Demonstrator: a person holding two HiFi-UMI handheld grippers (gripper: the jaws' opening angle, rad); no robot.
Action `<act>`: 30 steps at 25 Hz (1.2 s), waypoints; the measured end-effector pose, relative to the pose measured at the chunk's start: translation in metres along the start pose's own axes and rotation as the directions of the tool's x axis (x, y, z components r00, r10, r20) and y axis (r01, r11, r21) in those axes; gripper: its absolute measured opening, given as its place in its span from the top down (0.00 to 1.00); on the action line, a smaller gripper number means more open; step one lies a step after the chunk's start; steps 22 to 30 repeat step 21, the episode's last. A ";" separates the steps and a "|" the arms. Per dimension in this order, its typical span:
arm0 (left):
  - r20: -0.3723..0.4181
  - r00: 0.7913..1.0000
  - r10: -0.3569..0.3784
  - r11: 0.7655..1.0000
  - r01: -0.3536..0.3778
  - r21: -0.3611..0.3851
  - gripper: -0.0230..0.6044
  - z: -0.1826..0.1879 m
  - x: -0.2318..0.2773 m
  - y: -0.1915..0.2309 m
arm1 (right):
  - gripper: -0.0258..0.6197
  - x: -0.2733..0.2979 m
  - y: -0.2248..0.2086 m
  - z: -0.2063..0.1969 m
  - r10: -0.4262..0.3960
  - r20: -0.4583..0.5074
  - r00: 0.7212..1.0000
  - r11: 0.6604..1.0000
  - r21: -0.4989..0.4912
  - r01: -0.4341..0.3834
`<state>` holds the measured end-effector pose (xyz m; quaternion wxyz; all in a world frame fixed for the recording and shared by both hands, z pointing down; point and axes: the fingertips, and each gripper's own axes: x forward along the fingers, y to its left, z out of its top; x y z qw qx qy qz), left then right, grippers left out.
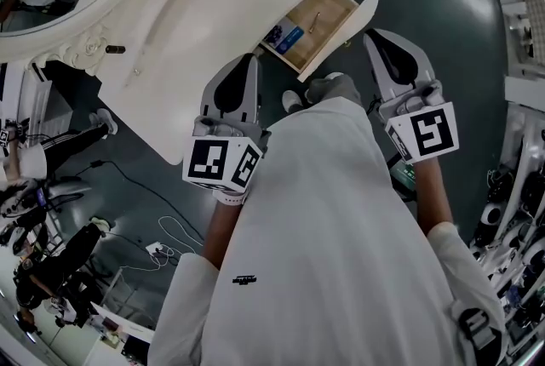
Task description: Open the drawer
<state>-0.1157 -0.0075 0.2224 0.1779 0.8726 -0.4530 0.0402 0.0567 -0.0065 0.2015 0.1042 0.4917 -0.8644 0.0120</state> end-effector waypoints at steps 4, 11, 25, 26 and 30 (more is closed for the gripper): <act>-0.003 1.000 -0.002 1.000 0.002 0.001 0.95 -0.002 -0.003 -0.001 | 0.94 -0.003 0.002 -0.002 -0.005 -0.002 1.000 1.000 0.008 0.005; -0.004 1.000 -0.012 1.000 0.012 -0.012 0.95 -0.004 -0.003 0.001 | 0.94 -0.003 0.004 -0.001 -0.008 -0.005 1.000 1.000 0.008 0.008; -0.002 1.000 -0.017 1.000 0.017 -0.013 0.95 -0.002 -0.002 0.002 | 0.94 -0.002 0.005 -0.003 -0.004 -0.017 1.000 1.000 -0.001 0.004; -0.002 1.000 -0.017 1.000 0.017 -0.013 0.95 -0.002 -0.002 0.002 | 0.94 -0.002 0.005 -0.003 -0.004 -0.017 1.000 1.000 -0.001 0.004; -0.002 1.000 -0.017 1.000 0.017 -0.013 0.95 -0.002 -0.002 0.002 | 0.94 -0.002 0.005 -0.003 -0.004 -0.017 1.000 1.000 -0.001 0.004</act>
